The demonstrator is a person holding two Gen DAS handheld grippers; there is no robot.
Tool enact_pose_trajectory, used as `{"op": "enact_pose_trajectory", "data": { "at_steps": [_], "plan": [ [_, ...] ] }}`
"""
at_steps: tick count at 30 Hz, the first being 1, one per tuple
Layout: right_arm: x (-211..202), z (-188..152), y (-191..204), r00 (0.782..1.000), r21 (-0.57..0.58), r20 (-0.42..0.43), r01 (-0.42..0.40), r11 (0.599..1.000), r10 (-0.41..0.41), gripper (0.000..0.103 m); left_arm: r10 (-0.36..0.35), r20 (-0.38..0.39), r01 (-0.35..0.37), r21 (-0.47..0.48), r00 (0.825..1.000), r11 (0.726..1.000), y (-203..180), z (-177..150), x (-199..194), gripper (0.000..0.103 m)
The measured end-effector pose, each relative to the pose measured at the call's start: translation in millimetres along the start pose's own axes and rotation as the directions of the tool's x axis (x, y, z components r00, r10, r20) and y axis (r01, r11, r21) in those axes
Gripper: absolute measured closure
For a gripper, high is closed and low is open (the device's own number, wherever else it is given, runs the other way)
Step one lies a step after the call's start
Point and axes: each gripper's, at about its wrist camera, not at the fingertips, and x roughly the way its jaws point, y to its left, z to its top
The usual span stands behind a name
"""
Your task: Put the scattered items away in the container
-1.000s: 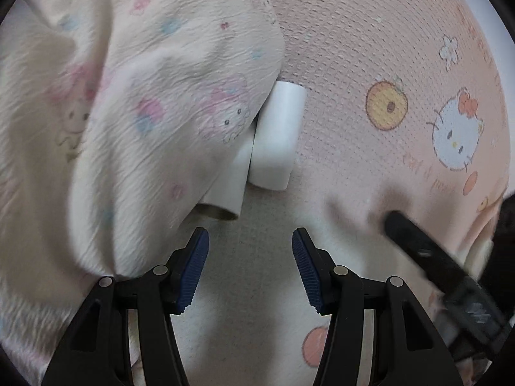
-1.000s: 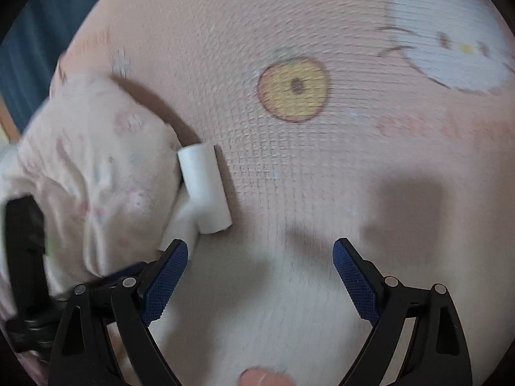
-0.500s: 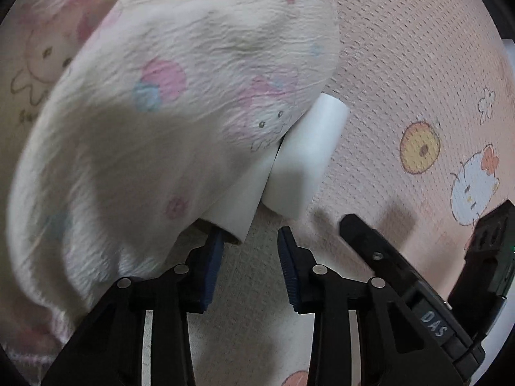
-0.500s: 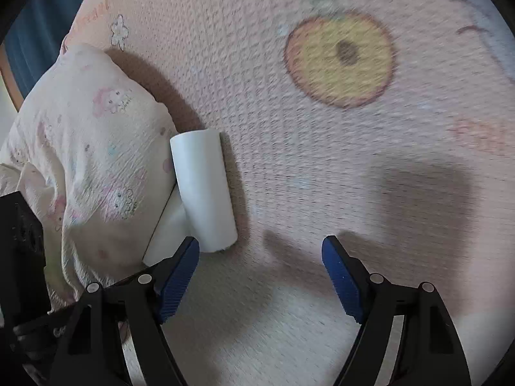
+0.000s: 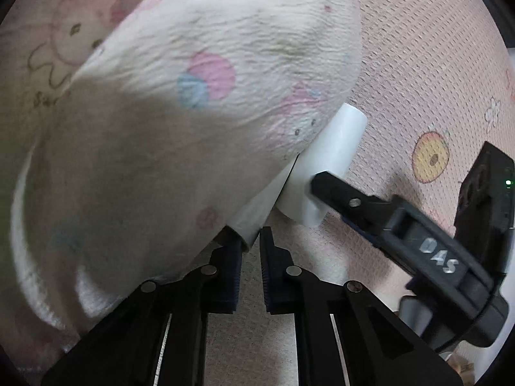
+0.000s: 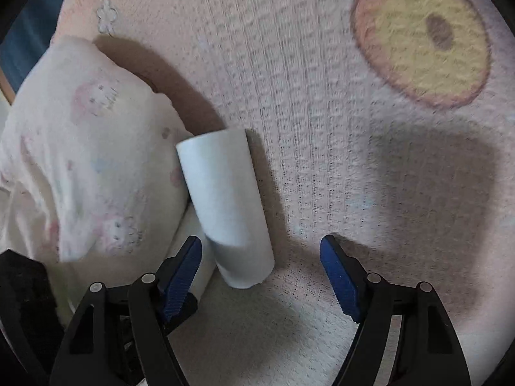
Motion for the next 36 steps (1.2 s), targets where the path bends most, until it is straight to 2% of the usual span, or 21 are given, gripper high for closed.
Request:
{"op": "enact_pose_trajectory", "data": {
  "at_steps": [2, 3, 4, 5, 6, 10, 15, 21, 24, 26, 28, 30, 32, 33, 34, 36],
  "plan": [
    [7, 0, 3, 1.0, -0.003, -0.007, 0.019, 1.0, -0.019, 0.028, -0.003, -0.001, 0.003, -0.009, 1.0, 1.0, 0, 0, 3, 0.091],
    [10, 1, 5, 1.0, -0.011, -0.009, 0.027, 1.0, -0.027, 0.032, -0.007, -0.002, 0.007, -0.014, 1.0, 1.0, -1, 0, 5, 0.091],
    [11, 1, 7, 1.0, -0.011, -0.005, 0.02, 1.0, -0.02, 0.039, -0.008, -0.003, 0.008, -0.014, 1.0, 1.0, -1, 0, 7, 0.091],
    [13, 1, 7, 1.0, -0.001, -0.005, 0.017, 1.0, -0.017, 0.055, -0.009, -0.004, 0.009, -0.01, 1.0, 1.0, -2, 0, 8, 0.092],
    [16, 1, 8, 1.0, 0.016, -0.02, -0.008, 1.0, 0.009, 0.061, -0.008, -0.003, 0.008, -0.003, 1.0, 1.0, -4, 0, 10, 0.092],
    [14, -5, 10, 1.0, 0.017, -0.013, 0.008, 1.0, -0.008, 0.062, -0.034, -0.01, 0.034, 0.004, 0.999, 0.999, -7, 0, 12, 0.094],
    [-1, -21, -14, 0.999, 0.144, -0.029, -0.032, 0.989, 0.036, 0.063, -0.066, -0.013, 0.066, 0.056, 0.998, 0.996, -20, -5, 13, 0.097],
    [-36, -45, -39, 0.999, 0.239, -0.038, -0.003, 0.971, 0.013, 0.063, -0.097, -0.016, 0.098, 0.093, 0.995, 0.991, -19, -22, -4, 0.097],
    [-55, -60, -40, 0.999, 0.243, -0.044, 0.039, 0.969, -0.029, 0.063, -0.112, -0.026, 0.114, 0.102, 0.993, 0.988, -13, -31, -20, 0.098],
    [-69, -75, -43, 0.999, 0.295, -0.031, 0.029, 0.955, -0.021, 0.063, -0.126, -0.027, 0.128, 0.127, 0.992, 0.984, -24, -47, -32, 0.098],
    [-84, -92, -45, 0.999, 0.332, -0.025, 0.039, 0.942, -0.032, 0.063, -0.125, -0.029, 0.128, 0.174, 0.992, 0.976, -7, -65, -70, 0.098],
    [-95, -106, -46, 0.998, 0.343, -0.032, 0.066, 0.937, -0.059, 0.063, -0.131, -0.04, 0.137, 0.208, 0.991, 0.968, 5, -83, -92, 0.097],
    [-109, -119, -49, 0.997, 0.369, -0.057, 0.074, 0.926, -0.057, 0.063, -0.145, -0.066, 0.156, 0.239, 0.987, 0.958, 3, -103, -103, 0.097],
    [-115, -120, -66, 0.996, 0.387, -0.063, 0.086, 0.918, -0.067, 0.063, -0.147, -0.075, 0.161, 0.252, 0.986, 0.954, -9, -104, -93, 0.097],
    [-123, -140, -49, 0.994, 0.39, -0.075, 0.1, 0.915, -0.077, 0.063, -0.147, -0.082, 0.164, 0.27, 0.986, 0.949, -17, -110, -90, 0.097],
    [-131, -151, -46, 0.99, 0.394, -0.086, 0.136, 0.909, -0.111, 0.063, -0.153, -0.104, 0.178, 0.307, 0.983, 0.935, -22, -127, -95, 0.097]
  ]
}}
